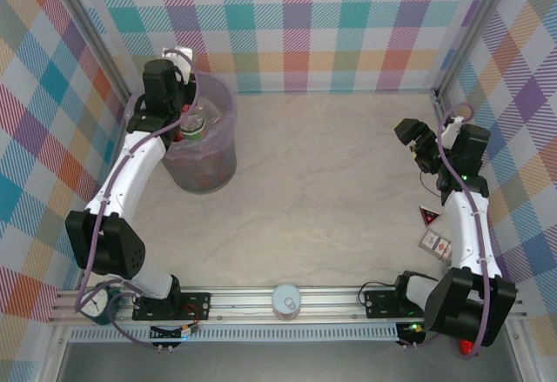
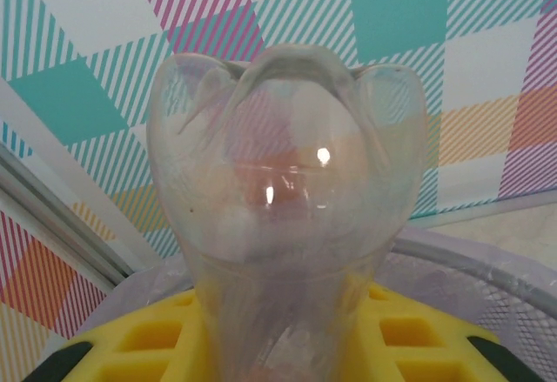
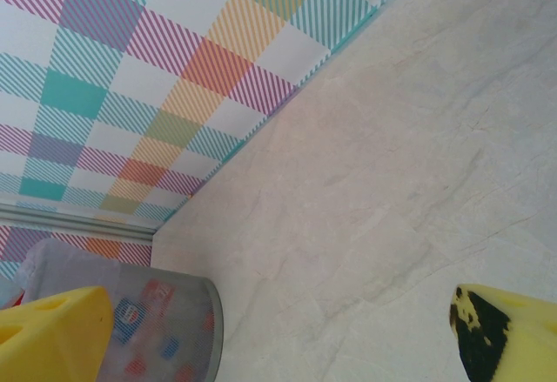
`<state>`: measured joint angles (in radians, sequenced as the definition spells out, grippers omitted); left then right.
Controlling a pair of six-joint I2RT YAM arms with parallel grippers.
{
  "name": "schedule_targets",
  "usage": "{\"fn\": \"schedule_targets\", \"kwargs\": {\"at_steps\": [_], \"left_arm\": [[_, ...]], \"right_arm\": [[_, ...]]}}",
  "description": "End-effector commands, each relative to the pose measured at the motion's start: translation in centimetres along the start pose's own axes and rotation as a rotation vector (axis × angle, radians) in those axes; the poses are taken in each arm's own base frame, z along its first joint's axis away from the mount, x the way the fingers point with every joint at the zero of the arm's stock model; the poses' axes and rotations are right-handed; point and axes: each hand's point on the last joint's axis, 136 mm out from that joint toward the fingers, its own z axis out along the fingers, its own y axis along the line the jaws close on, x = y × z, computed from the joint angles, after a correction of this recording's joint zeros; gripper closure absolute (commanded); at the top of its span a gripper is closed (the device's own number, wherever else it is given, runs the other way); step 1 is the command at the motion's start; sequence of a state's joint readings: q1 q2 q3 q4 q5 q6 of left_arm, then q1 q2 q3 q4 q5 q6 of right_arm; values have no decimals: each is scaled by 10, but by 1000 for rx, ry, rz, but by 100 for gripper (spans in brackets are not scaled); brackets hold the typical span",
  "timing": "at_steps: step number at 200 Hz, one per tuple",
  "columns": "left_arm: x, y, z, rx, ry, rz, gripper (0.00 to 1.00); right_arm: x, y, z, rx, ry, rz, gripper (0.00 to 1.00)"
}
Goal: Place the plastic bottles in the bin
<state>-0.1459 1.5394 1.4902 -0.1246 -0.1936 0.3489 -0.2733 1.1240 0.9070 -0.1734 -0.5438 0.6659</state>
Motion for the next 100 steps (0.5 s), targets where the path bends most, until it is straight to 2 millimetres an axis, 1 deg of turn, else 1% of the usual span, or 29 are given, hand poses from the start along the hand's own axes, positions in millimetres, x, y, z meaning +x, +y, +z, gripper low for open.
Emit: {"fn": "schedule_targets", "kwargs": {"at_steps": [1, 41, 68, 71, 79, 90, 100], "left_arm": [[43, -11, -1, 55, 113, 35, 86], [73, -17, -6, 64, 160, 5, 86], [87, -23, -5, 78, 195, -16, 84], [86, -23, -5, 78, 192, -20, 84], [88, -24, -4, 83, 194, -27, 82], [85, -24, -4, 83, 187, -32, 78], [79, -24, -4, 90, 178, -40, 69]], "right_arm": [[-7, 15, -2, -41, -12, -39, 1], [-6, 15, -1, -44, -9, -38, 1], [-6, 16, -1, -48, -9, -38, 1], [-7, 16, -2, -47, -10, -37, 1], [-7, 16, -2, -48, -11, -38, 1], [-7, 16, -2, -47, -10, -37, 1], [-6, 16, -2, -48, -10, -38, 1]]}}
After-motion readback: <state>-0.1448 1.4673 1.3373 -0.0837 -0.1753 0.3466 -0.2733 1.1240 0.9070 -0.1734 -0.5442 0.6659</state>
